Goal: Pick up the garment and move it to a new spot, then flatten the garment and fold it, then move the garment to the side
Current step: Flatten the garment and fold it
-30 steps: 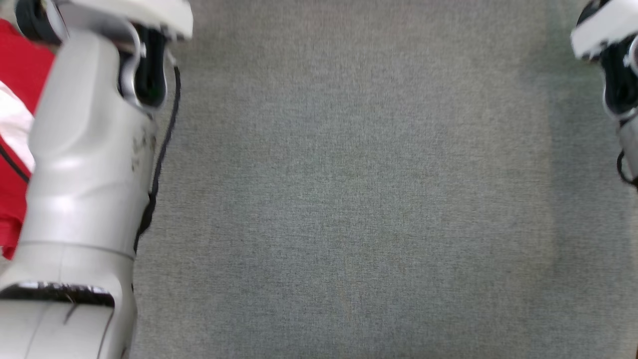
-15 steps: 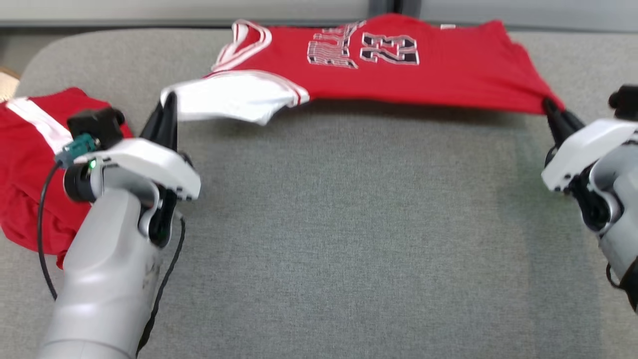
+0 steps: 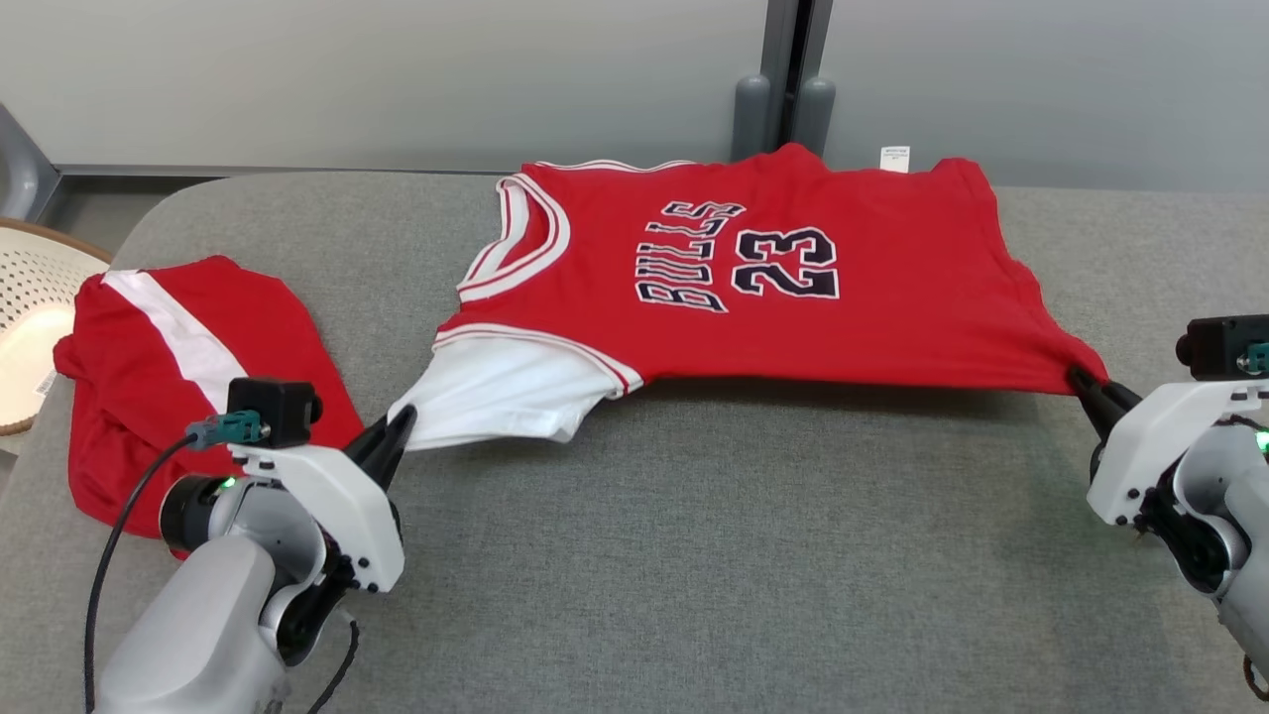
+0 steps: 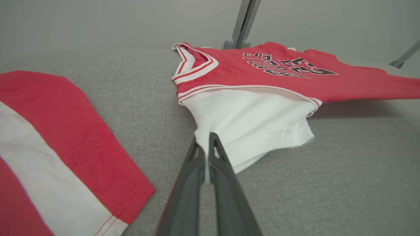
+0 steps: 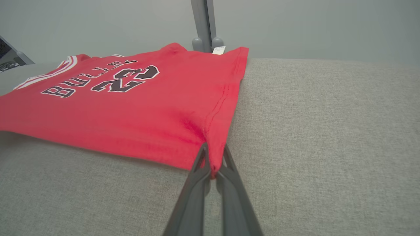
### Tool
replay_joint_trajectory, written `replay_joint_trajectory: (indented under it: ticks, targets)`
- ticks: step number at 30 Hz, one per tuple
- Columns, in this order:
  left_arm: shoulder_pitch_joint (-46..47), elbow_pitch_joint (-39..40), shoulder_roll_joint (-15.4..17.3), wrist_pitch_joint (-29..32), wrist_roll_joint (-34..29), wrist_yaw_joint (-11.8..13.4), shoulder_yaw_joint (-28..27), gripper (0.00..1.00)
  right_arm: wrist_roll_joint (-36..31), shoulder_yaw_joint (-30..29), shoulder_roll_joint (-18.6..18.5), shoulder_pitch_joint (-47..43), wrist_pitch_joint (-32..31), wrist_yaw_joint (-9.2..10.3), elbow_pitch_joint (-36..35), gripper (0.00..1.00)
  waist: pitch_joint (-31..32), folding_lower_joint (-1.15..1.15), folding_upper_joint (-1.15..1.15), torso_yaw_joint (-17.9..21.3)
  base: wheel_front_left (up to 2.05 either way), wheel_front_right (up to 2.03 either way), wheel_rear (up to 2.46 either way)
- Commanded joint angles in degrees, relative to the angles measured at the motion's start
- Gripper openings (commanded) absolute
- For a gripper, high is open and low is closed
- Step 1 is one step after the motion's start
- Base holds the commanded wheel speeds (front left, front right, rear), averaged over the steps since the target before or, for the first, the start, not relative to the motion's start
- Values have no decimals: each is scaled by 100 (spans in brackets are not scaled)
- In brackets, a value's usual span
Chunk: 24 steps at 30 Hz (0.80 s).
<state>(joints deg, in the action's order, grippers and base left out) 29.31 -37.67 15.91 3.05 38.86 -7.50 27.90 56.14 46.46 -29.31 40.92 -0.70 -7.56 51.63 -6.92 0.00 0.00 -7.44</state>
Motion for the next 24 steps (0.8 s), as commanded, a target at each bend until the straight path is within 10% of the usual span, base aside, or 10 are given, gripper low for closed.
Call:
replay_joint_trajectory:
  ticks: [1,24]
  targets:
    - [-199,173,209,157,159,7,52,0,105,82,-137,-145,-43,14,-43,0,133,0,0,-4,0,0,0]
    - [-1834,2429,1517,1962,1393,5,454,0,1562,967,-1016,-1205,-1306,14,-1400,0,677,0,0,150,0,0,0]
